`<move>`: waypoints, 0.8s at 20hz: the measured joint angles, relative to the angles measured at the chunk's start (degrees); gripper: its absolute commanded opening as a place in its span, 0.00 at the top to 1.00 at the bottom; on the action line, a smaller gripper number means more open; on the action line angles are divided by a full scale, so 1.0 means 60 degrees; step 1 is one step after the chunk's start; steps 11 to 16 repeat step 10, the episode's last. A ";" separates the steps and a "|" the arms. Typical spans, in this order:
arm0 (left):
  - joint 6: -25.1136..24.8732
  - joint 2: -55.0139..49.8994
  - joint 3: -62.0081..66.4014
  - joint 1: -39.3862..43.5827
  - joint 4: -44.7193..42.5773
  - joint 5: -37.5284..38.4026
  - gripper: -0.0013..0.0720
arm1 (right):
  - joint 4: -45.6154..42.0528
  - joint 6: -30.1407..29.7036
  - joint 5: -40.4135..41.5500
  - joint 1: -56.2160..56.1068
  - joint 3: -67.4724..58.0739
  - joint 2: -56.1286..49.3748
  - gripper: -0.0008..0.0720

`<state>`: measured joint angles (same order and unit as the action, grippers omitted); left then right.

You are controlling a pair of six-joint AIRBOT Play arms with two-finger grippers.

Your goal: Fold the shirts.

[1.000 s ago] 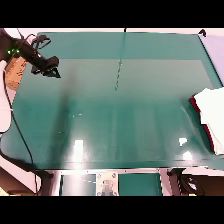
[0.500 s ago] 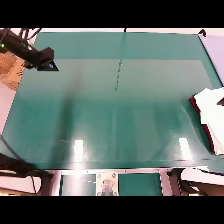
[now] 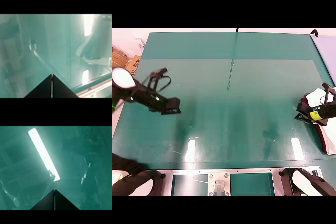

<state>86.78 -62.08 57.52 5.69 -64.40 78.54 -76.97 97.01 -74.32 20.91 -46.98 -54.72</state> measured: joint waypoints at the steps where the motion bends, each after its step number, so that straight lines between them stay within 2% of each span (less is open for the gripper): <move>1: 0.0011 0.0142 -0.0259 0.0022 0.0011 -0.0076 0.95 | -0.0022 -0.0011 0.0058 -0.0047 0.0171 0.0160 0.97; 16: 0.0025 0.0452 -0.0900 0.0087 0.0018 -0.0623 0.95 | 0.0007 -0.0026 0.0215 -0.0186 0.0619 0.0565 0.96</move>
